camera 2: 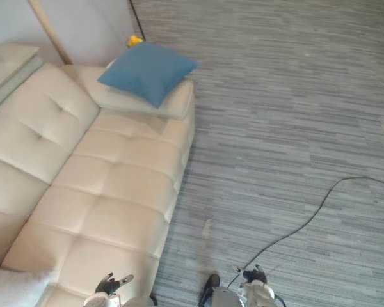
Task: Pick up cushions and gather them together orderly.
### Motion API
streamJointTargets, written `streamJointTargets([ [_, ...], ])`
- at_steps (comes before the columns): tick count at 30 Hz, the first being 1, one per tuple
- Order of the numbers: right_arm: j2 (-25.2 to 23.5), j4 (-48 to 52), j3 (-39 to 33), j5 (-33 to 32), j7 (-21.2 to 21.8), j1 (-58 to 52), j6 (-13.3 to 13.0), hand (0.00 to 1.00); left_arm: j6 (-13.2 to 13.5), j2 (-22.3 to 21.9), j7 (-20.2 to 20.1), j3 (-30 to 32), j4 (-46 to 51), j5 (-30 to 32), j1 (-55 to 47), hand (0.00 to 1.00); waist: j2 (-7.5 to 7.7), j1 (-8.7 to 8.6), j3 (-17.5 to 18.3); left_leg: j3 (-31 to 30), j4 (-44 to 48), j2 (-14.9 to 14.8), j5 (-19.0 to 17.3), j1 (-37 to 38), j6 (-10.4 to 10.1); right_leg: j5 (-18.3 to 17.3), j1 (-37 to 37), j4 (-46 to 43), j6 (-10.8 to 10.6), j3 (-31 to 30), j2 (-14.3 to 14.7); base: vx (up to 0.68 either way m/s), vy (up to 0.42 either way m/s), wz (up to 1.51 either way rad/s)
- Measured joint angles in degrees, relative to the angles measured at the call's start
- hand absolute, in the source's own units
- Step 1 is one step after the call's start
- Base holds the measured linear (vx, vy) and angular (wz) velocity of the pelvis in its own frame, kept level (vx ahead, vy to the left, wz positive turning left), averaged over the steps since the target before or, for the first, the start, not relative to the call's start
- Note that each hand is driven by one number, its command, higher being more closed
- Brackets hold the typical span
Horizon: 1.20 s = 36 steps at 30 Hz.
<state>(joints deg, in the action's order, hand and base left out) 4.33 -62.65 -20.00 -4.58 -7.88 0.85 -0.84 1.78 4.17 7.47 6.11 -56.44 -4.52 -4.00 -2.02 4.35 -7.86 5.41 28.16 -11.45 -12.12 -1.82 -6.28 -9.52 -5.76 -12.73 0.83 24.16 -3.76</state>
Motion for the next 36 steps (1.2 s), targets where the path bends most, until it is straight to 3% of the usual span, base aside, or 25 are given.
streamJointTargets([
  [1, 0.25, -0.21, 0.67, -0.04, -0.02, -0.36, 0.17, 0.0, 0.11, -0.37, -0.06, 0.17, 1.18, -0.07, 0.01, 0.0, -0.43, -0.09, -0.33, -2.22, 13.47, -1.81, 1.96, -6.29, -0.3, 0.01, 2.66, 2.1, 0.53, -0.45, 2.09, 0.23, -0.151, -0.14],
  [3, 0.39, -0.43, 1.13, -0.06, -0.24, 0.15, 0.36, 0.0, 0.11, -0.45, -0.11, -0.32, 1.82, -0.09, 0.14, 0.0, -1.37, 0.38, -0.68, -4.33, 25.01, -1.18, -0.79, -11.77, -0.27, -0.22, 5.66, 4.13, 2.96, -1.62, 4.11, 0.26, -0.042, -0.38],
  [5, 0.48, -1.43, 1.04, -0.13, -0.69, 1.99, 0.4, 0.0, 0.22, -0.56, -0.11, -0.83, 2.93, -0.13, 0.29, 0.0, -1.2, 1.33, -0.89, -3.58, 22.29, 2.19, -3.31, -14.85, 0.67, -0.36, 7.09, 5.4, 3.2, -3.55, 4.1, 0.27, 0.051, -0.53],
  [6, 0.39, -1.35, 0.92, -0.15, -0.96, 3.07, 0.38, 0.0, 0.27, -0.67, -0.12, -1.11, 3.17, -0.19, 0.86, 0.0, -1.18, 1.98, -1.53, -2.28, 15.46, 4.27, -3.56, -16.11, 1.42, -0.54, 7.99, 5.72, 2.83, -4.4, 3.64, 0.33, 0.122, -0.51],
  [8, 0.09, -0.86, 0.46, -0.24, -1.14, 3.82, 0.32, 0.0, 0.12, -0.88, -0.09, -1.13, 3.15, -0.09, 1.05, 0.0, -1.47, 2.1, -1.85, -2.07, -1.64, 7.55, -0.76, -16.02, 2.25, -1.83, 9.66, 5.97, 0.88, -5.15, 2.88, 0.34, 0.143, -0.35],
  [9, -0.07, -0.8, 0.51, -0.4, -1.11, 3.48, 0.29, 0.0, 0.11, -1.15, -0.08, -0.97, 3.04, -0.2, 0.96, 0.0, -1.84, 2.78, -1.46, -1.6, -7.4, 8.48, 6.46, -14.63, 4.05, -2.82, 10.47, 6.01, -0.56, -6.78, 2.74, 0.39, 0.129, -0.28],
  [10, -0.68, -0.81, 1.07, -0.39, -1.06, 3.53, 0.39, 0.0, 0.1, -0.81, -0.02, -1.09, 2.98, -0.03, 1.08, 0.0, -0.28, 3.52, -0.86, -0.4, -9.63, 10.01, 6.35, -12.79, 4.67, -2.7, 11.25, 6.93, -1.48, -8.46, 1.41, 0.41, 0.12, -0.26],
  [12, -0.82, 0.08, 0.54, -0.37, -1.06, 3.36, 0.38, 0.0, -0.07, -0.48, -0.06, -0.81, 2.76, -0.08, 1.63, 0.0, 0.64, 3.48, -0.95, 0.96, -7.43, 10.91, 4.34, -12.84, 7.91, -2.55, 12.46, 8.18, -2.91, -10.03, 0.2, 0.45, 0.102, -0.18],
  [13, -0.82, 0.87, 0.22, -0.25, -1.04, 3.24, 0.38, 0.0, -0.09, -0.6, 0.0, -0.33, 2.72, -0.16, 1.64, 0.0, 0.66, 4.19, -0.96, 2.31, -6.85, 10.84, 2.52, -11.58, 8.3, -3.13, 12.16, 5.41, -4.01, -12.38, -0.44, 0.42, 0.119, -0.45],
  [15, -1.0, 1.15, 0.41, 0.08, -0.93, 3.31, 0.31, 0.0, -0.15, -0.63, -0.03, -0.48, 2.33, -0.07, 1.37, 0.0, 0.32, 4.85, -0.89, 4.29, -8.64, 10.34, 0.67, -6.7, 8.5, -4.41, 8.08, -8.45, -6.68, -15.79, -1.42, 0.33, 0.107, -0.61],
  [17, -1.84, 1.06, 0.97, 0.11, -0.45, 3.25, 0.31, 0.0, -0.49, -0.13, -0.13, -1.36, 1.78, -0.11, 1.03, 0.0, 0.41, 3.94, -1.35, 4.84, -11.28, 10.03, -0.65, -0.08, 8.59, -3.28, 0.36, -29.98, -14.17, -15.25, -4.17, 0.33, 0.049, -0.22],
  [19, -1.96, 0.98, 1.16, 0.16, -0.38, 1.9, 0.5, 0.0, -0.9, 0.74, -0.06, -2.4, 1.42, -0.1, 0.61, 0.0, 0.39, 3.35, -1.33, 5.23, -15.55, 9.73, -0.76, 5.95, 8.58, -5.01, -3.08, -33.72, -8.95, -8.26, -8.13, 0.35, 0.0, 0.02],
  [21, -1.94, 0.93, 1.72, 0.17, -0.23, 2.21, 0.49, 0.0, -1.01, 1.1, 0.01, -2.87, 1.28, -0.09, 0.35, 0.0, 0.41, 2.86, -1.3, 5.25, -17.64, 8.58, -0.88, 8.05, 8.3, -5.4, -5.04, -26.33, -7.12, -4.21, -8.59, 0.31, -0.062, 0.03],
  [23, -1.85, 0.85, 2.21, 0.16, 0.0, 2.69, 0.44, 0.0, -1.09, 1.41, 0.0, -2.86, 1.25, -0.02, 0.07, 0.0, 0.59, 1.94, -1.4, 4.52, -18.04, 7.2, -1.37, 8.07, 7.47, -0.74, -7.69, -10.54, -5.45, -4.01, -7.03, 0.33, -0.162, 0.15],
  [25, -1.83, 0.8, 2.2, 0.16, 0.03, 2.4, 0.57, 0.0, -1.15, 1.63, 0.01, -2.78, 1.29, 0.03, 0.1, 0.0, 1.46, 1.47, -1.92, 2.81, -18.06, 6.64, -2.62, 9.3, 5.59, 6.73, -8.59, 0.45, -5.92, -7.99, -5.98, 0.29, -0.223, 0.26],
  [26, -1.84, 0.76, 2.17, 0.15, 0.03, 2.19, 0.67, 0.0, -1.15, 1.77, 0.02, -2.78, 1.28, 0.06, 0.08, 0.0, 1.63, 1.39, -2.12, 2.46, -18.16, 6.63, -3.17, 9.99, 4.88, 8.25, -8.6, 2.22, -6.21, -9.28, -5.96, 0.35, -0.318, 0.39],
  [27, -1.09, 0.79, 2.01, 0.16, 0.01, 1.76, 0.77, 0.0, -1.19, 1.83, 0.08, -2.63, 0.93, 0.56, -0.16, 0.0, 1.04, 0.88, -2.26, 0.85, -18.01, 5.59, -5.34, 11.62, 3.29, 12.2, -8.61, 0.18, -4.32, -10.23, -4.77, 0.42, -0.369, 0.24],
  [28, -0.19, 0.56, 2.01, 0.18, 0.05, 1.64, 0.85, 0.0, -1.14, 1.18, 0.02, -2.36, 0.62, 0.55, -0.52, 0.0, -0.34, 1.11, -1.71, -0.78, -15.55, 4.07, -5.56, 11.2, 3.37, 8.8, -8.8, -2.64, -2.89, -9.53, -3.6, 0.35, -0.306, 0.18],
  [29, -0.03, 0.54, 2.02, 0.18, 0.07, 1.82, 0.84, 0.0, -1.12, 1.07, 0.07, -2.15, 0.65, 0.57, -0.55, 0.0, -0.5, 1.14, -1.56, -1.72, -12.69, 3.52, -5.55, 9.79, 3.38, 7.87, -8.88, -3.25, -2.62, -9.37, -3.24, 0.41, -0.39, 0.08],
  [30, 0.27, 0.55, 1.98, 0.15, 0.08, 2.14, 0.81, 0.0, -1.05, 0.66, 0.09, -0.81, 0.82, 0.53, -0.5, 0.0, -1.15, 1.01, -1.46, -4.69, -0.83, 1.96, -4.83, 3.94, 2.8, 6.81, -7.53, -2.8, -1.96, -7.71, -2.07, 0.35, -0.352, 0.27],
  [31, 0.42, 0.51, 2.06, 0.15, 0.03, 2.04, 0.79, 0.0, -1.09, 0.2, 0.12, -0.28, 0.81, 0.45, -0.01, 0.0, -2.1, 0.87, -2.08, -6.96, 12.12, 0.3, -0.81, -2.0, 1.11, 5.91, -4.45, -0.82, -1.01, -6.2, -0.5, 0.42, -0.396, 0.31],
  [32, 0.43, 0.47, 2.12, 0.13, -0.01, 2.09, 0.83, 0.0, -1.07, 0.19, 0.12, -0.3, 0.87, 0.44, 0.13, 0.0, -2.33, 0.93, -2.45, -7.11, 16.04, -0.44, 1.2, -3.85, 1.14, 5.6, -2.93, 0.25, -0.46, -5.93, 0.19, 0.35, -0.238, 0.3],
  [33, 0.2, -0.08, 2.2, 0.09, -0.16, 1.67, 0.96, 0.0, -0.96, 0.23, 0.11, -0.36, 1.31, 0.07, 0.19, 0.0, -2.29, 1.62, -2.94, -6.66, 23.86, -1.17, 0.11, -7.88, 1.28, 5.33, 1.36, 3.04, 0.99, -5.6, 1.63, 0.34, -0.178, 0.11],
  [35, 0.38, -1.22, 2.06, 0.03, -0.79, 2.09, 1.14, 0.0, -0.91, 0.39, 0.07, -0.64, 2.04, -0.08, 0.24, 0.0, -1.88, 2.16, -3.13, -3.78, 23.8, -0.07, -2.42, -11.46, 2.09, 4.8, 5.49, 6.07, 1.14, -5.18, 1.79, 0.33, -0.133, 0.06],
  [36, 0.58, -1.22, 2.0, -0.03, -1.17, 2.63, 1.12, 0.0, -0.91, 0.56, 0.06, -1.11, 2.4, -0.08, 0.38, 0.0, -1.82, 2.16, -3.09, -0.77, 18.52, 1.09, -3.05, -14.11, 2.41, 4.63, 7.4, 7.78, 0.77, -4.53, 1.51, 0.3, -0.045, 0.13],
])
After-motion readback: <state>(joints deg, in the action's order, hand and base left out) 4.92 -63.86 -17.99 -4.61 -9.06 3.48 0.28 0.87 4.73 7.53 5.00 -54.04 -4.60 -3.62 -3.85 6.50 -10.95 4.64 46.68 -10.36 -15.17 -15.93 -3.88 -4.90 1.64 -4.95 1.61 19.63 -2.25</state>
